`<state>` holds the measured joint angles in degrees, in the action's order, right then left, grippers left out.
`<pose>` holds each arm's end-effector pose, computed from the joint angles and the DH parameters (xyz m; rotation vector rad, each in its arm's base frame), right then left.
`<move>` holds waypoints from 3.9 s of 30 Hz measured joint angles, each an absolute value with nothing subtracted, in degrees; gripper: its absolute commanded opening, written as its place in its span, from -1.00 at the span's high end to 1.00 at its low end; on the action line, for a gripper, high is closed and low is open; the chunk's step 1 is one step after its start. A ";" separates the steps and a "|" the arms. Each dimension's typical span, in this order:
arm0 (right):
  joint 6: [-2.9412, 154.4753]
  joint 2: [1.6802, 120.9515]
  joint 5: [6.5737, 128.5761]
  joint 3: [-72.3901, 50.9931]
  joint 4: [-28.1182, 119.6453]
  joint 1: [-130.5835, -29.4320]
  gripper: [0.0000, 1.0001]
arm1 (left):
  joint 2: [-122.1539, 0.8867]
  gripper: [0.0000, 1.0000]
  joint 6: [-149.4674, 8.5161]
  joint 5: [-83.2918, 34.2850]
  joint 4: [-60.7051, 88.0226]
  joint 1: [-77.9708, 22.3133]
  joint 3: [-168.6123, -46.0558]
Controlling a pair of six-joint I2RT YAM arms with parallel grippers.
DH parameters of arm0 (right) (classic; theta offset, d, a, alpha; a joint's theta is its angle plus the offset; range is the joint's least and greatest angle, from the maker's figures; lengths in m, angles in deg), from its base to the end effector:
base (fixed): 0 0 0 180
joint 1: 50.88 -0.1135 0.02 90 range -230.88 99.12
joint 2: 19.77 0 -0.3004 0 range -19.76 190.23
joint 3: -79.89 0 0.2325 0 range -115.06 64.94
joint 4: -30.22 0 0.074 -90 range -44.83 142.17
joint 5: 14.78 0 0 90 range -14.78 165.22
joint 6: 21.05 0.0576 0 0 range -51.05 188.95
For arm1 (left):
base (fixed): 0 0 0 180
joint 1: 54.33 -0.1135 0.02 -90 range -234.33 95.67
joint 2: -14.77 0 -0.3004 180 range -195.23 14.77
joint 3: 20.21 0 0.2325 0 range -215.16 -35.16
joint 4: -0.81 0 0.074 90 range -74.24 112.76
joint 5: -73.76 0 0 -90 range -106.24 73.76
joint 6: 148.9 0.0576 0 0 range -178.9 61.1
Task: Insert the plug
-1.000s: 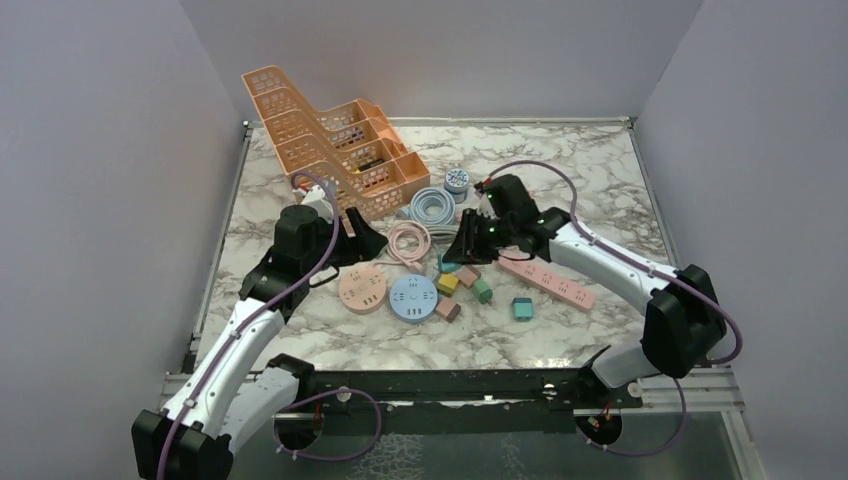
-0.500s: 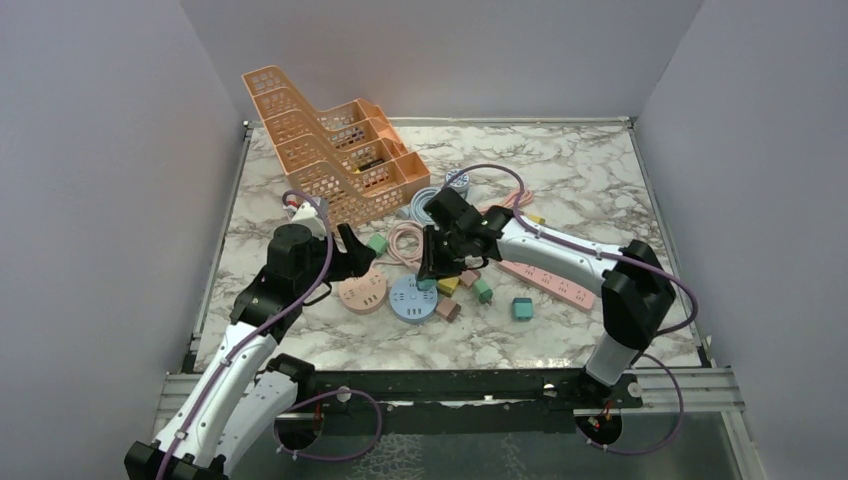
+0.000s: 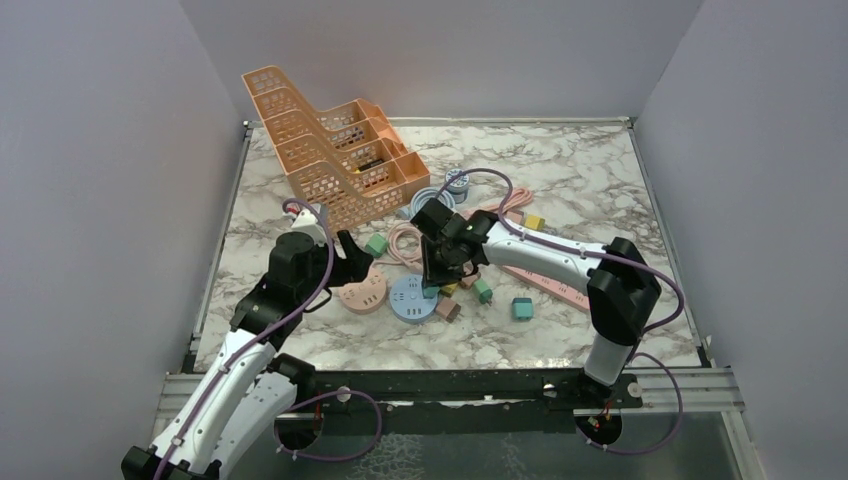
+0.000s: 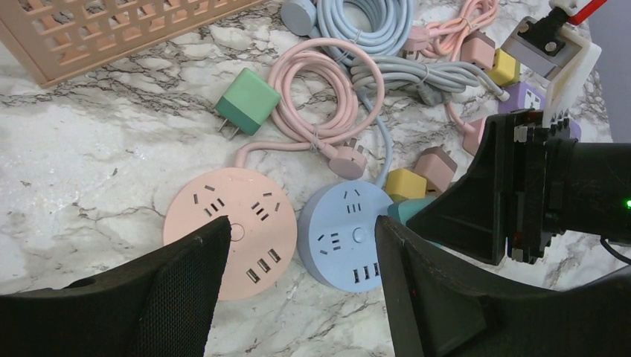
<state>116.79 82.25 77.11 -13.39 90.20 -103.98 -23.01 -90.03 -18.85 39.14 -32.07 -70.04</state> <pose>0.2177 0.2868 0.2494 -0.1222 2.8526 0.3837 0.1174 -0.0509 0.2878 -0.1320 2.0835 -0.6253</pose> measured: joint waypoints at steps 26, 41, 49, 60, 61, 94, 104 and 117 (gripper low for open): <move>118.29 83.21 77.98 -12.93 90.10 -105.58 0.98 | -21.32 -0.47 -90.47 -17.98 39.07 -32.07 -69.43; 120.31 84.46 83.79 -14.85 93.40 -106.95 0.98 | -21.35 -0.47 -90.51 -17.59 39.07 -32.07 -69.43; 119.89 85.68 84.36 -16.38 94.51 -107.79 0.98 | -21.43 -0.47 -90.69 -17.19 39.07 -32.07 -69.43; 120.26 90.12 90.96 -20.62 97.75 -111.65 0.98 | -21.43 -0.47 -90.69 -16.93 39.05 -32.07 -69.43; 120.35 90.27 91.27 -20.65 97.72 -111.87 0.98 | -21.43 -0.47 -90.69 -16.91 39.05 -32.07 -69.43; 118.29 84.37 91.07 -25.08 99.08 -111.98 -0.21 | -23.40 -0.55 -89.90 -16.78 39.53 -32.07 -69.43; 117.11 66.52 94.44 -4.14 94.42 -107.41 -0.18 | -25.13 -0.55 -90.07 -19.42 39.84 -32.07 -70.39; 106.71 68.00 90.53 8.36 86.38 -97.86 -0.03 | -28.45 -0.55 -91.76 -25.06 39.07 -32.07 -71.39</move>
<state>106.71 68.00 90.53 8.36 86.38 -97.86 -28.45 -91.76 -25.06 39.07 -32.07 -71.39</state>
